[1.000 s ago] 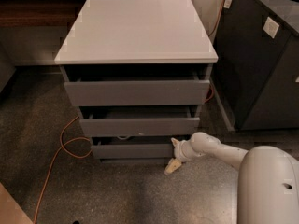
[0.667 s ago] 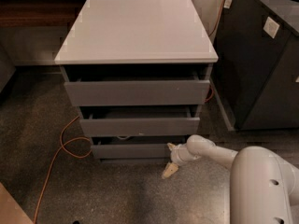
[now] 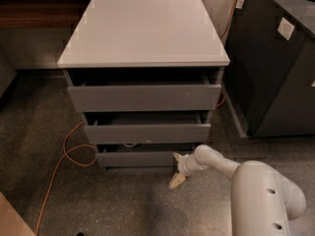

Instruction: Pick coke can from bottom drawer and place on counter

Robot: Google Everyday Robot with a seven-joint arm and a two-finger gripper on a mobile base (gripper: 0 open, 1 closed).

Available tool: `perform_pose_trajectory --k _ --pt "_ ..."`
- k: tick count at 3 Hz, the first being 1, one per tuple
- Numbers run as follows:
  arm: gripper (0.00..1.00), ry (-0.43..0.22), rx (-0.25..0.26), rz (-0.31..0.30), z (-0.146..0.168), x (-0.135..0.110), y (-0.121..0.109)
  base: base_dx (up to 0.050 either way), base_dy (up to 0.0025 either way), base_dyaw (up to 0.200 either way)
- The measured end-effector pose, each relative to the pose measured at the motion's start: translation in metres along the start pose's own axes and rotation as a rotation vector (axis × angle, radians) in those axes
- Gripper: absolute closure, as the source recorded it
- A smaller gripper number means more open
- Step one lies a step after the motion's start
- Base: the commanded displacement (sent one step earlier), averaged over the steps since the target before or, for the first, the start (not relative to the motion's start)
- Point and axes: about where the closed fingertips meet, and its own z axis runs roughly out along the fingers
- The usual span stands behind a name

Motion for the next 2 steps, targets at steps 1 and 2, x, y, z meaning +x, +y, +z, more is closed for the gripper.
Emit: perform_pose_trajectory --k 1,2 --pt "0.0 -0.012 0.032 -0.045 0.018 0.008 -0.015 0.0 0.0 0.0" --pt "0.0 -0.023 0.058 -0.069 0.029 0.011 -0.026 0.0 0.0 0.0"
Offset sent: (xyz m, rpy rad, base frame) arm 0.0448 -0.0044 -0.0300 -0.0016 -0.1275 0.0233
